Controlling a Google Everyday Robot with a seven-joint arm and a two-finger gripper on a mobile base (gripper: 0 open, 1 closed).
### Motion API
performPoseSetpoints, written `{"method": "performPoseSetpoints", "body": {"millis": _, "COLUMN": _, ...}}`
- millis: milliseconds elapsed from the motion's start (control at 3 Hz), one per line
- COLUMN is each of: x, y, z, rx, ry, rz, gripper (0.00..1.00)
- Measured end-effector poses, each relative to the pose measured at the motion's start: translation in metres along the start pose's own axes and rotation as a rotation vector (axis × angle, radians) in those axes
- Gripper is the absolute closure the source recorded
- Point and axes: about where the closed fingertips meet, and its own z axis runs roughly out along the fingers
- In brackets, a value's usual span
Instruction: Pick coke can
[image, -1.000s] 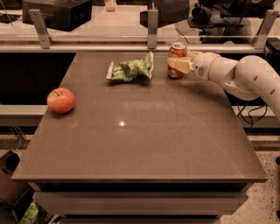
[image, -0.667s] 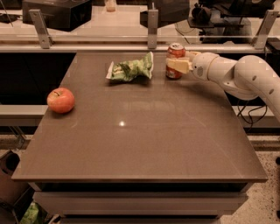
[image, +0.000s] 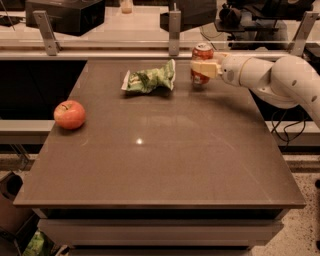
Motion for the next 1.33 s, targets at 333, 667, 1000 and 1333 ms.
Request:
{"method": "performPoseSetpoints", "body": {"millis": 333, "x": -0.022, "y": -0.002, "z": -0.006, "rx": 0.019, "ry": -0.006, "rz": -0.012, "gripper": 1.0}}
{"method": "performPoseSetpoints", "body": {"millis": 667, "x": -0.049, "y": -0.001, "z": -0.013, "rx": 0.043, "ry": 0.002, "rz": -0.045, "gripper": 1.0}}
{"method": "performPoseSetpoints", "body": {"millis": 1000, "x": -0.089, "y": 0.004, "z": -0.023, "rx": 0.084, "ry": 0.018, "rz": -0.1, "gripper": 1.0}}
{"method": "performPoseSetpoints", "body": {"millis": 1333, "x": -0.089, "y": 0.004, "z": -0.023, "rx": 0.084, "ry": 0.018, "rz": -0.1, "gripper": 1.0}}
